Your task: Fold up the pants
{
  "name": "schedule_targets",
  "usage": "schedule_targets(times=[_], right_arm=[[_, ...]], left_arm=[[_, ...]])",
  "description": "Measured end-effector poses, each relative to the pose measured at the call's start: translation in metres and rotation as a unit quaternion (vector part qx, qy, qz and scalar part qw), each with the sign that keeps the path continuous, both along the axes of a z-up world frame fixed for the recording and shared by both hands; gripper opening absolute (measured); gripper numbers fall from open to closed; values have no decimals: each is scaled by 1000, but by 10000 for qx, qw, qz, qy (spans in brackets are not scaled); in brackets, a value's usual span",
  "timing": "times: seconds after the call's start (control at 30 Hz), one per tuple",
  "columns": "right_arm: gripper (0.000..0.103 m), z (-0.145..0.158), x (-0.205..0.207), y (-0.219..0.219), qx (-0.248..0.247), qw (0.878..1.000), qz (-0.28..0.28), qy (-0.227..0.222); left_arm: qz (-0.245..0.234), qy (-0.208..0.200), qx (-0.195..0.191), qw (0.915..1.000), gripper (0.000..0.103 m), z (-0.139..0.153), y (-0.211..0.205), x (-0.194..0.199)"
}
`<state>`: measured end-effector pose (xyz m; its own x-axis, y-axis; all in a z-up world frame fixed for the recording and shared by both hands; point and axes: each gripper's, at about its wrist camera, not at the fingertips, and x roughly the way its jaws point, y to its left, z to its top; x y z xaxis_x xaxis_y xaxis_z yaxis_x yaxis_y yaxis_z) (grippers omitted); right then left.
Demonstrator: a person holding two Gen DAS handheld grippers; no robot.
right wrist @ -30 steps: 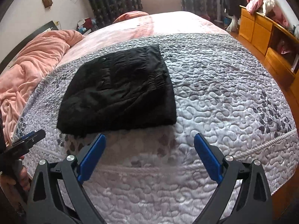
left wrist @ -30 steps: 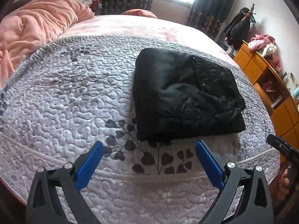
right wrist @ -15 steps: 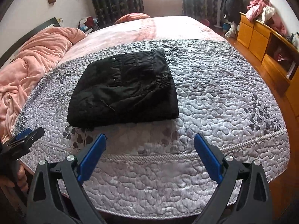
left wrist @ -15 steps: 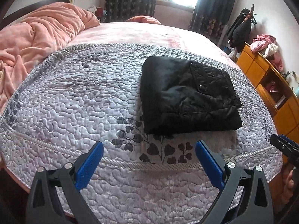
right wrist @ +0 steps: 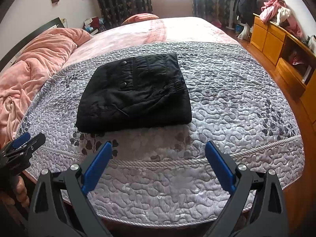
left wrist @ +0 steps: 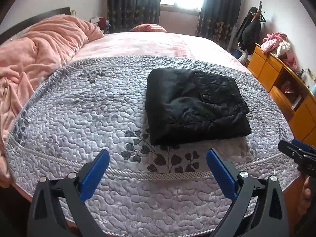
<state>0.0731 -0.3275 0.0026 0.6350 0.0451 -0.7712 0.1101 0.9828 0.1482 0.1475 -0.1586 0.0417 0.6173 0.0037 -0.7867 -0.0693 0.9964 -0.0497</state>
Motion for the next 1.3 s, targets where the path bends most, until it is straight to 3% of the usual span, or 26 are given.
schedule_targets(times=[1.3], right_arm=[[95,-17,13,-1,27,9999,11,170]], left_arm=[[-53,123,44,9999,99,-14,-7,12]])
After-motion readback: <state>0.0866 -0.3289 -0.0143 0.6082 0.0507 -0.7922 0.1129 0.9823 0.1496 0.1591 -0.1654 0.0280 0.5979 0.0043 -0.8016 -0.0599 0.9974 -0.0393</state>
